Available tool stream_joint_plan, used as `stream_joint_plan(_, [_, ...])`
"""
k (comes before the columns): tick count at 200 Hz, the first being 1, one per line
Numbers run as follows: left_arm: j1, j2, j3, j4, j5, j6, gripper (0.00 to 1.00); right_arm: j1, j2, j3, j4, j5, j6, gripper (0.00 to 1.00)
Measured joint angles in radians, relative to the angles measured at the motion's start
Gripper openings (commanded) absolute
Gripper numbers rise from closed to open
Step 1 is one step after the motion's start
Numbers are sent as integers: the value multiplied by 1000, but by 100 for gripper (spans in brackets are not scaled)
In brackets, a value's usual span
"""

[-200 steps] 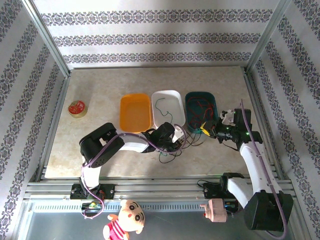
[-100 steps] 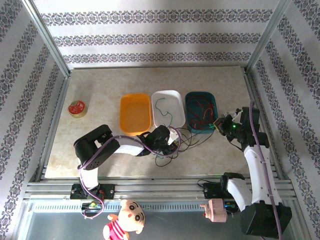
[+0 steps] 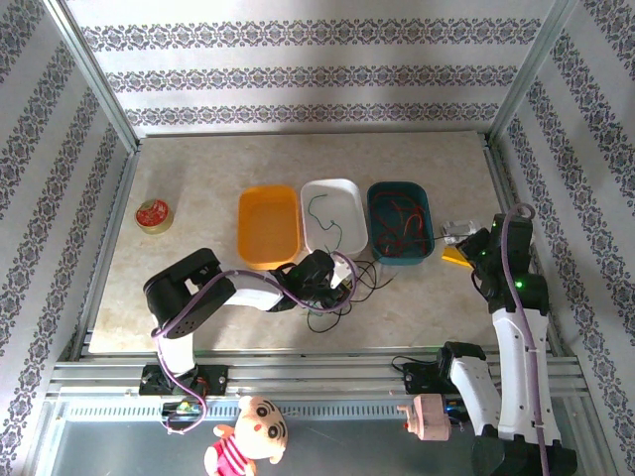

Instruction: Untangle the cables

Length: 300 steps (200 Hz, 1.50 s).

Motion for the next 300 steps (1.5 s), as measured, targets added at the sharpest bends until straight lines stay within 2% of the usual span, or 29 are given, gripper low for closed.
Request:
stream_joint_plan(47, [0, -5, -6, -1, -2, 4, 0, -8, -38, 59, -68, 269, -24, 0])
stream_joint_plan(81, [0, -6, -9, -1, -6, 12, 0, -43, -37, 99, -69, 378, -69, 0])
stream_joint_plan(144, [0, -13, -18, -8, -29, 19, 0, -109, 21, 231, -26, 502, -198, 0])
stream_joint_plan(191, [0, -21, -25, -13, -61, 17, 0, -135, 70, 338, 30, 519, -293, 0])
stream_joint_plan(204, [-1, -24, -27, -14, -76, 14, 1, -137, 84, 360, 40, 472, -306, 0])
stream_joint_plan(212, [-1, -29, -29, -17, -84, 13, 13, -135, 86, 363, 54, 421, -307, 0])
stream_joint_plan(223, [-1, -37, -32, -29, -98, 11, 37, -126, 84, 354, 76, 337, -302, 0])
stream_joint_plan(231, [0, -47, -36, -41, -98, 11, 51, -103, 75, 325, 113, 243, -286, 0])
stream_joint_plan(248, [-2, -90, -42, -100, -111, 10, 68, -20, 40, 212, 229, 21, -243, 1])
stream_joint_plan(263, [0, -151, -48, -169, -132, 12, 77, 72, 22, 93, 351, -189, -192, 2])
stream_joint_plan(276, [0, -229, -49, -203, -144, 18, 78, 151, 23, 4, 453, -353, -137, 2])
stream_joint_plan(300, [5, -388, -30, -211, -138, 19, 83, 271, 39, -78, 590, -573, -67, 2])
